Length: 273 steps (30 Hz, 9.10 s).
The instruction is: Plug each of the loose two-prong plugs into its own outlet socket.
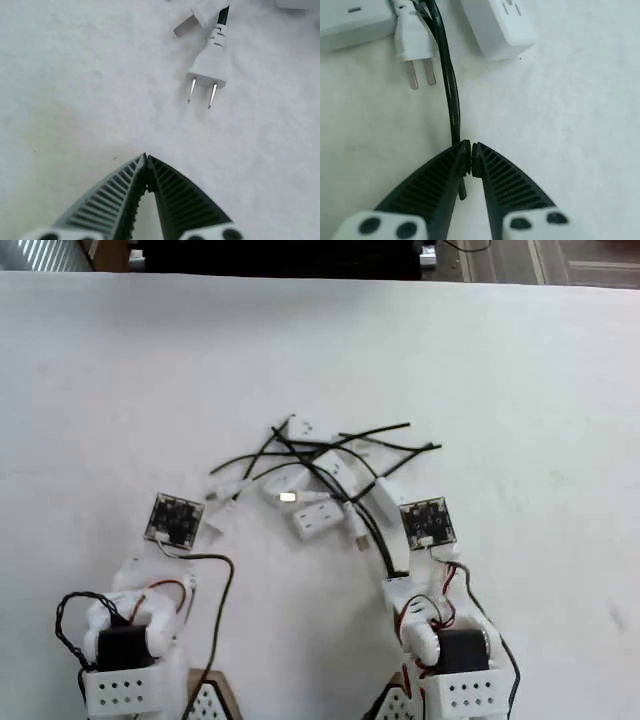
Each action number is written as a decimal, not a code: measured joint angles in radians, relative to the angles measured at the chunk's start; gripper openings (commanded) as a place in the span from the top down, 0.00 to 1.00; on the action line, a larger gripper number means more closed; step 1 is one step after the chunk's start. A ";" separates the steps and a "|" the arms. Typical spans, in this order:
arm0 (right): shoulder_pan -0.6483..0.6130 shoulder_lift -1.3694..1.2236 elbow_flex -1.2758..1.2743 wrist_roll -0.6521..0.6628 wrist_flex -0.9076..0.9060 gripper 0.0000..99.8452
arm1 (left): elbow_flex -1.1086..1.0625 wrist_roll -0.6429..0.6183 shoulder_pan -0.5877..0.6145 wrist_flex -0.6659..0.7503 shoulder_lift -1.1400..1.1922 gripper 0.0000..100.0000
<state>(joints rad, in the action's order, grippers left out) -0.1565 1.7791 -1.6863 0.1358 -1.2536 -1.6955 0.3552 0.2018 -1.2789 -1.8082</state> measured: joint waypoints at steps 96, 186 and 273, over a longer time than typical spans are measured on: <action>-0.241 -1.935 1.309 0.124 0.018 0.88 | 0.043 0.003 0.000 0.135 -0.002 0.98; -0.371 -1.685 1.553 0.140 -0.434 0.98 | 0.035 0.005 0.000 0.153 -0.002 0.98; -0.683 -0.580 0.698 -0.097 0.230 0.98 | 0.539 0.020 -0.786 0.324 -0.014 0.98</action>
<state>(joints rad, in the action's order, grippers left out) -0.8393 1.1991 -0.9881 0.0391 -1.0234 -1.1569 0.3751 -0.5838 -0.9551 -1.8220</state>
